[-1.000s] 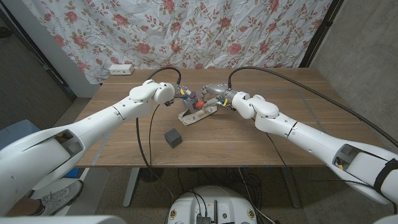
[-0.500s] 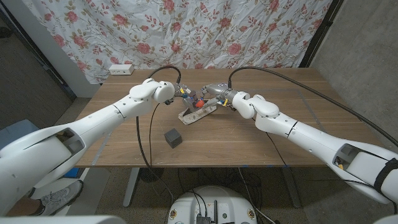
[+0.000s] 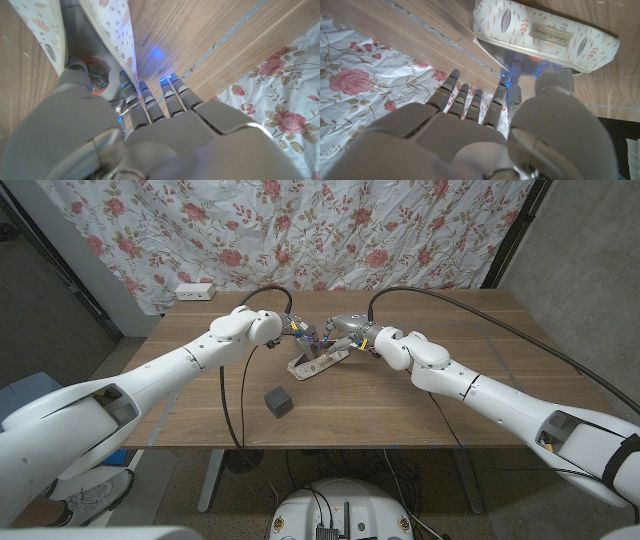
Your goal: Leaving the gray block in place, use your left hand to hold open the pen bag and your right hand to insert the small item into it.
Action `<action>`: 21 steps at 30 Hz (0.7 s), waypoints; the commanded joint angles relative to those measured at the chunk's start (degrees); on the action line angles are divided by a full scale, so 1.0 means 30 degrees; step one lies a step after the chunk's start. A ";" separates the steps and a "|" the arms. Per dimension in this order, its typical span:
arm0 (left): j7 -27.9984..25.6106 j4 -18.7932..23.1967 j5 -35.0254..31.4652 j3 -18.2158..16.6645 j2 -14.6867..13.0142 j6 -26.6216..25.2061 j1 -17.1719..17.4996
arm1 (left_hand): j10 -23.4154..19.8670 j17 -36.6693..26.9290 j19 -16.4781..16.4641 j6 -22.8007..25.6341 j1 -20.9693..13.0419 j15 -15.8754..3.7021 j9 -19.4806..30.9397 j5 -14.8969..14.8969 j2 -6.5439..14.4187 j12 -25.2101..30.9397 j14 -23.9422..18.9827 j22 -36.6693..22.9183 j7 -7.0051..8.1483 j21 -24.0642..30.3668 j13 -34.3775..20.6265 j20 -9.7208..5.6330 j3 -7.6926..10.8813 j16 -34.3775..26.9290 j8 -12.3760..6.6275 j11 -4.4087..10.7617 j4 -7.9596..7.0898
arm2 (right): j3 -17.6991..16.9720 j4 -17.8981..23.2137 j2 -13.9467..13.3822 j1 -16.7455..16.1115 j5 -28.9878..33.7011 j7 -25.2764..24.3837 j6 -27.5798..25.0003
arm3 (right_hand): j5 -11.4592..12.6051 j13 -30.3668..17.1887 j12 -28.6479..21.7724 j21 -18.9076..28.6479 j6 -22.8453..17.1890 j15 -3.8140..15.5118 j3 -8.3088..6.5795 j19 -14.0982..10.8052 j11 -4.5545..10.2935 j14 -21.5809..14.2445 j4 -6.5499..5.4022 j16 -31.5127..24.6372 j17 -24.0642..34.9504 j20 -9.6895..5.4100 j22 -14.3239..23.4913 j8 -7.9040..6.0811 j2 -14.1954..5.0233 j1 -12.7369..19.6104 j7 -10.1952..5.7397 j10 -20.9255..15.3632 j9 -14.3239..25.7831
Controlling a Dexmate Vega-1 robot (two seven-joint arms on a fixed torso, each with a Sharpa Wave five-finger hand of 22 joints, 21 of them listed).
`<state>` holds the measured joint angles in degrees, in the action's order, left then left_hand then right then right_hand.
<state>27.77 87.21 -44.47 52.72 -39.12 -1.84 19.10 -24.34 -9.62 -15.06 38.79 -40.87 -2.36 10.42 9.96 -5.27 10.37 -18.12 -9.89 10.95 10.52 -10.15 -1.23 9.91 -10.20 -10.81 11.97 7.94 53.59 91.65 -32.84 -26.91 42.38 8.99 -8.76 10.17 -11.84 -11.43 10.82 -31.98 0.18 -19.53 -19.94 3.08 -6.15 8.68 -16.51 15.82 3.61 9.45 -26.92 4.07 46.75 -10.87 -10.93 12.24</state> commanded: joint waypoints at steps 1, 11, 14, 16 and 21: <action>-0.0064 -0.0017 0.0066 0.0066 0.0023 -0.0037 -0.0003 | 0.0010 -0.0022 0.0046 -0.0052 0.0005 -0.2184 0.0028 0.0056 0.0184 0.0082 0.0042 0.0004 -0.0036 0.0121 -0.0023 0.0049 0.0066 -0.0040 -0.0096 0.0002 0.0039 | -0.0081 0.0134 -0.0114 -0.0012 -0.0148 0.0111 -0.0074 | 0.0129 -0.0088 0.0043 0.0027 0.0347 -0.0088 0.0102 0.0058 -0.0018 0.0035 0.0057 0.0077 0.0051 0.0134 0.0115 0.0150 0.0068 -0.0168 0.0060 0.0216 -0.0006; -0.0099 -0.0115 0.0043 0.0108 0.0015 0.0074 -0.0092 | -0.0018 -0.0021 0.0040 -0.0033 0.0003 -0.2199 0.0027 0.0058 0.0213 0.0092 0.0037 0.0005 -0.0033 0.0124 -0.0023 0.0040 0.0091 -0.0038 -0.0108 -0.0001 0.0062 | -0.0198 0.0310 -0.0361 0.0040 -0.0324 0.0402 0.0112 | 0.0178 -0.0096 0.0116 -0.0016 0.0899 -0.0338 0.0279 0.0208 -0.0077 0.0207 -0.0030 0.0177 0.0056 0.0160 0.0117 0.0423 0.0276 -0.0462 0.0156 0.0536 -0.0036; -0.0106 -0.0114 0.0012 0.0119 0.0010 0.0076 -0.0110 | -0.0027 -0.0020 0.0036 -0.0033 0.0000 -0.2205 0.0027 0.0059 0.0223 0.0095 0.0033 0.0005 -0.0040 0.0125 -0.0023 0.0043 0.0098 -0.0039 -0.0109 -0.0002 0.0068 | -0.0319 0.0494 -0.0508 -0.0005 -0.0382 0.0433 0.0150 | 0.0192 -0.0097 0.0121 -0.0023 0.0899 -0.0362 0.0316 0.0239 -0.0098 0.0224 -0.0057 0.0189 0.0060 0.0180 0.0117 0.0435 0.0305 -0.0536 0.0146 0.0584 -0.0041; -0.0122 -0.0096 0.0032 0.0094 -0.0010 0.0061 -0.0094 | -0.0027 -0.0020 0.0025 -0.0037 -0.0003 -0.2215 0.0027 0.0059 0.0230 0.0094 0.0026 0.0005 -0.0009 0.0130 -0.0024 0.0038 0.0105 -0.0041 -0.0108 0.0000 0.0073 | -0.0373 0.0610 -0.0624 -0.0011 -0.0357 0.0461 0.0203 | 0.0201 -0.0098 0.0123 -0.0022 0.0955 -0.0375 0.0337 0.0246 -0.0106 0.0227 -0.0072 0.0192 0.0063 0.0175 0.0118 0.0464 0.0322 -0.0580 0.0138 0.0609 -0.0043; -0.0096 -0.0075 -0.0013 0.0108 -0.0043 0.0084 -0.0111 | -0.0025 -0.0020 0.0028 -0.0014 -0.0009 -0.2209 0.0027 0.0059 0.0238 0.0092 0.0023 0.0005 -0.0025 0.0128 -0.0023 0.0036 0.0113 -0.0041 -0.0118 0.0002 0.0081 | -0.0472 0.0815 -0.0800 -0.0035 -0.0192 0.0561 0.0141 | 0.0218 -0.0101 0.0103 -0.0019 0.1032 -0.0376 0.0366 0.0261 -0.0129 0.0257 -0.0133 0.0205 0.0075 0.0185 0.0119 0.0512 0.0289 -0.0693 0.0185 0.0608 -0.0045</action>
<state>27.55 86.99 -44.33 52.97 -39.09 -1.75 18.88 -24.34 -9.62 -15.06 38.79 -40.87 -2.36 10.42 9.96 -5.27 10.37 -18.12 -9.90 10.95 10.52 -10.15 -1.24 9.91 -10.20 -10.81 11.97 7.94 52.79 92.92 -34.17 -26.91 41.46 10.14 -8.50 10.41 -11.85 -11.21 10.82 -29.06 -0.53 -18.73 -19.31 2.67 -5.43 8.37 -16.10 15.82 4.22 9.44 -25.61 4.89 45.15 -10.39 -9.29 11.98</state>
